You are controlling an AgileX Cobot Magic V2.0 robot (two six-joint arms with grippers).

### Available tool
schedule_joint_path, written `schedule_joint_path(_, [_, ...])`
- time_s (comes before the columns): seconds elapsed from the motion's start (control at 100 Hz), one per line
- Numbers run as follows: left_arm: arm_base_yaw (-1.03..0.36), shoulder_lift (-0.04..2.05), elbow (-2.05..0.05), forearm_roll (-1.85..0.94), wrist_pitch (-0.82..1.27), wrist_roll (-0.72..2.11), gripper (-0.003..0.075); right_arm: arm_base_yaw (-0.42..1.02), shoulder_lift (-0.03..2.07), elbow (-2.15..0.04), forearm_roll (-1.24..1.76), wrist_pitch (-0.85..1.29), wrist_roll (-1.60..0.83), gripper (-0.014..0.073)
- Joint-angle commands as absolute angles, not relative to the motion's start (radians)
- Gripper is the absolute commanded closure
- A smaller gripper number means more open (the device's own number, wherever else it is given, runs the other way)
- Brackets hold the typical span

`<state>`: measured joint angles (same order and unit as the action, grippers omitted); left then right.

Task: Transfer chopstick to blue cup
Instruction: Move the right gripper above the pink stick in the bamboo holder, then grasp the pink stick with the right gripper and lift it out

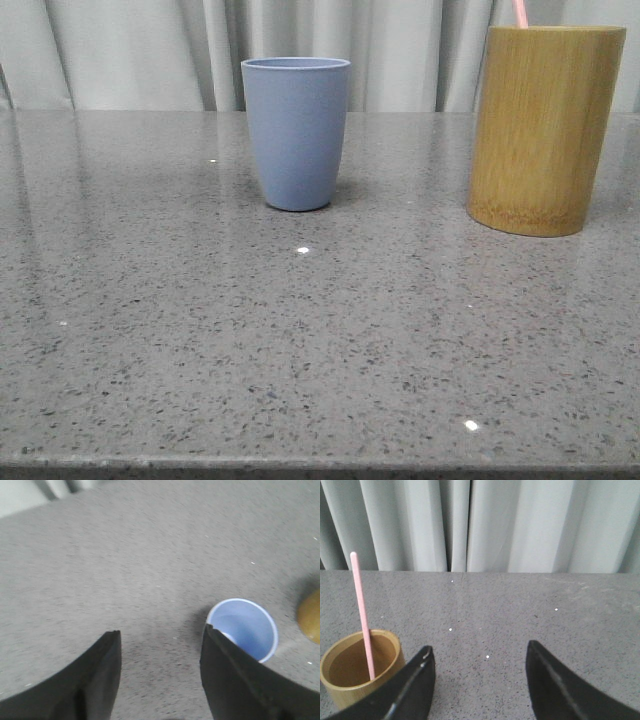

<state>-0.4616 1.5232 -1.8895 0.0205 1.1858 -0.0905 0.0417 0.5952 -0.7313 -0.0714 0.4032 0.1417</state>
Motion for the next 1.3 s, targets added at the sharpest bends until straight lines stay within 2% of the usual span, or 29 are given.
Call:
schedule_joint_path(0.0, [-0.468, 1.420, -1.854, 0.106, 1.104, -0.151, 0.0363, 0.057, 0.628, -0.778, -0.085, 0.344, 0.134, 0.0172])
schedule_joint_path(0.15, [-0.468, 1.293, -1.683, 0.197, 1.035, -0.226, 0.0363, 0.106, 0.705, -0.851, -0.085, 0.405, 0.134, 0.0172])
schedule_joint_path(0.59, [-0.468, 0.960, -1.228, 0.197, 0.848, -0.312, 0.0363, 0.304, 1.020, -1.100, -0.074, 0.450, 0.134, 0.0167])
schedule_joint_path(0.91, [-0.468, 0.894, -1.186, 0.195, 0.843, -0.333, 0.0363, 0.361, 1.231, -1.222, -0.074, 0.442, 0.134, 0.0167])
schedule_joint_path(1.29, [-0.468, 0.894, -1.186, 0.195, 0.843, -0.333, 0.0363, 0.361, 1.342, -1.269, -0.074, 0.361, 0.134, 0.0169])
